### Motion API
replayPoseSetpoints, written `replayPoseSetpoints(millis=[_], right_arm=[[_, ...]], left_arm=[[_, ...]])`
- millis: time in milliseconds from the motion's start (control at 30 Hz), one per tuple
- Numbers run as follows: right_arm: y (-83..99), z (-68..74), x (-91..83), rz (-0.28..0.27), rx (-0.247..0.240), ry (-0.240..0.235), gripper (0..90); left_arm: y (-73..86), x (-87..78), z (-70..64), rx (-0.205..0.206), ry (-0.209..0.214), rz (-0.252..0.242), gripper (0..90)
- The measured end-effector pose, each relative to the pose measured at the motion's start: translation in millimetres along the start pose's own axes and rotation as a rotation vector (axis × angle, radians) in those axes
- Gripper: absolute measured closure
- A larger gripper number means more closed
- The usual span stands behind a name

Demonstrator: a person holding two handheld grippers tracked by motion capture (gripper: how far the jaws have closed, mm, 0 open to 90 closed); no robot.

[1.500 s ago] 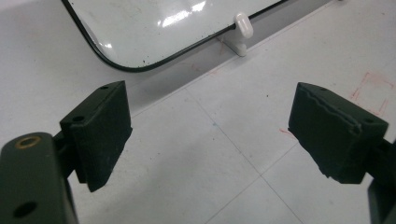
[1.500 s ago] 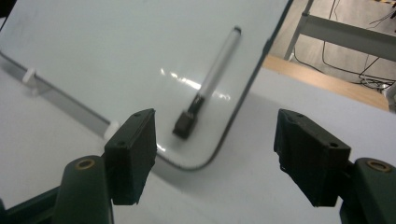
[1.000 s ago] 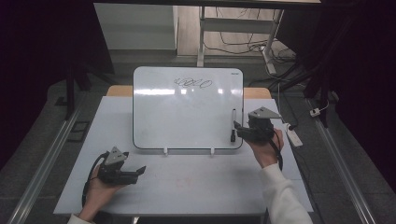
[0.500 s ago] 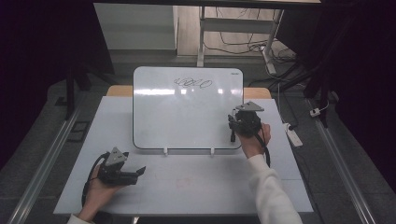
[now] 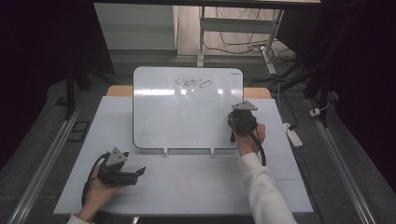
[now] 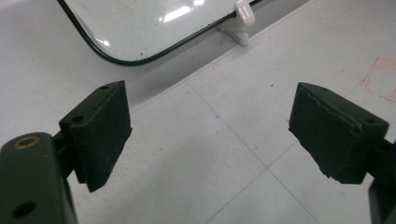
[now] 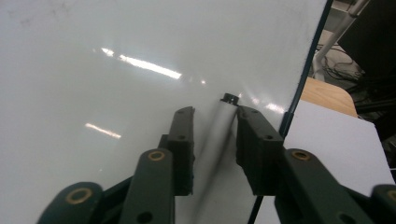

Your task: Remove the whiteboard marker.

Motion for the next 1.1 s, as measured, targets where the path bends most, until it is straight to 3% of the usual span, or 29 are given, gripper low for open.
replayPoseSetpoints(millis=[200,467,700,1100], right_arm=[[-1.9,5.6,0.9,0.006,0.034,-0.011,75.8],[-3.3,13.3,2.0,0.004,0.022,-0.013,80.3],[-2.3,10.2,0.8,-0.012,0.049,-0.035,80.4],[5.4,-7.4,-16.8,-0.112,0.142,-0.114,80.5]], left_arm=[[0.2,-0.8,0.8,-0.004,-0.001,-0.003,13.9],[0.6,-1.3,0.9,-0.005,-0.002,-0.004,13.9],[1.2,-1.8,1.7,-0.007,-0.004,-0.005,13.9],[0.9,-3.7,4.2,-0.019,-0.015,-0.021,14.3]])
Point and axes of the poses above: each handheld gripper's, and its own axes: x roughly forward along the jaws, y roughly out of its underside, z roughly to its left, the point moved 5 cm from there along x, roughly forward along the jaws, and after that the axes turned 6 degrees about z, right-handed, at the moved point
